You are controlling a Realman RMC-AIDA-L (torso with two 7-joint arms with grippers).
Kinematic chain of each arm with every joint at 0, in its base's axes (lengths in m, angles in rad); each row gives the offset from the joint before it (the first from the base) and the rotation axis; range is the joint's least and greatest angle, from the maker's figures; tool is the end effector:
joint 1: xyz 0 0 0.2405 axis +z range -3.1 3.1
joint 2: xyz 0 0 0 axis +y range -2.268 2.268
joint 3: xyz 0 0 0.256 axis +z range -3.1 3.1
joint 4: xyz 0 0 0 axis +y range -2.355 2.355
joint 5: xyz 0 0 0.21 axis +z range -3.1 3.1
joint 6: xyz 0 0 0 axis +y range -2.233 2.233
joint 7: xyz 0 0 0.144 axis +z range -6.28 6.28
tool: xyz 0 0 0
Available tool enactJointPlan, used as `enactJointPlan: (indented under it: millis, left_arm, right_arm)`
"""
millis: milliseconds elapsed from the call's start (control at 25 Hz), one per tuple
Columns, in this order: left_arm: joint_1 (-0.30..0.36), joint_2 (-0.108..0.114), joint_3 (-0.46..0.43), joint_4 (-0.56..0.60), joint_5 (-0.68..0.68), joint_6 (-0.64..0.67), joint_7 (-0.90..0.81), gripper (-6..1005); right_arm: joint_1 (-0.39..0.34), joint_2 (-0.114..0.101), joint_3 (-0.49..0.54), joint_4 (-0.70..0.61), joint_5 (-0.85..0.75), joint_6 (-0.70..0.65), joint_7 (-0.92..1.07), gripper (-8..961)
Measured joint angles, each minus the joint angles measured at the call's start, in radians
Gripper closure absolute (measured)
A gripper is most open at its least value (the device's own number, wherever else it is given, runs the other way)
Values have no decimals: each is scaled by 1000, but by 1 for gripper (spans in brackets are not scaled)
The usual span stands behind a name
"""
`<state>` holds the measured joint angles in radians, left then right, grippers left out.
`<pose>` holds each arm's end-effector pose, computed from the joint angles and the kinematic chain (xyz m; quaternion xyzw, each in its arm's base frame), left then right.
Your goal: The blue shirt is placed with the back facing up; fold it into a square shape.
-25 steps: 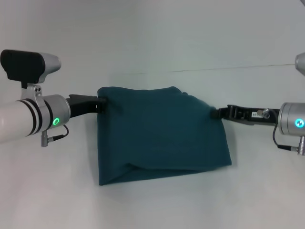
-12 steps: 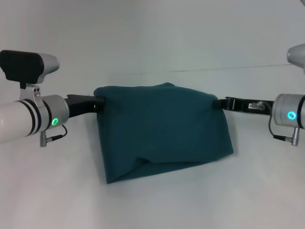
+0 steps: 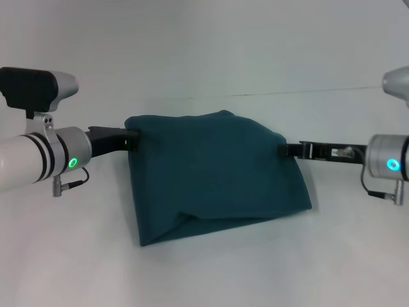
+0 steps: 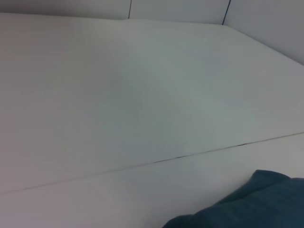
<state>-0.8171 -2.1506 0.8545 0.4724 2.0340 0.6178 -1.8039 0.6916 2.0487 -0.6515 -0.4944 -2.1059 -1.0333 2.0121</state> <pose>-0.2312 0.4455 -0.0522 -0.8395 -0.3890 -0.1368 0.3539 0.2812 0.4050 -0.0073 -0.7904 0.5254 0.2032 0.2408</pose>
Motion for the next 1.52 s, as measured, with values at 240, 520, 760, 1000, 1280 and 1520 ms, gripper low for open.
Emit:
enactJointPlan:
  millis: [240,520,760,1000,1280,1520]
  left_arm:
    - [1,0,0,0,0,0,0,1001]
    - [1,0,0,1,-1,0,0,1001]
    - [0,0,0,2,-1,0,0,1001]
    - [1,0,0,2,0,0,0,1000]
    - [1,0,0,3,0,0,1,1000]
    - [3,-1,0,3,0,0,3,1000]
  right_arm:
    - [-58,-6,5,-57,1,-87,7,731]
    - [-113,-39,16,-74,1,-213,21,461]
    - [-133,-56,8,-69,-6,-249,60,316]
    - [-130,-56,4,-62,-38,-261,63,310]
    - [-123,-40,3,-54,-61,-239,66,316]
    - [-114,-38,3,-19,-61,-208,67,393]
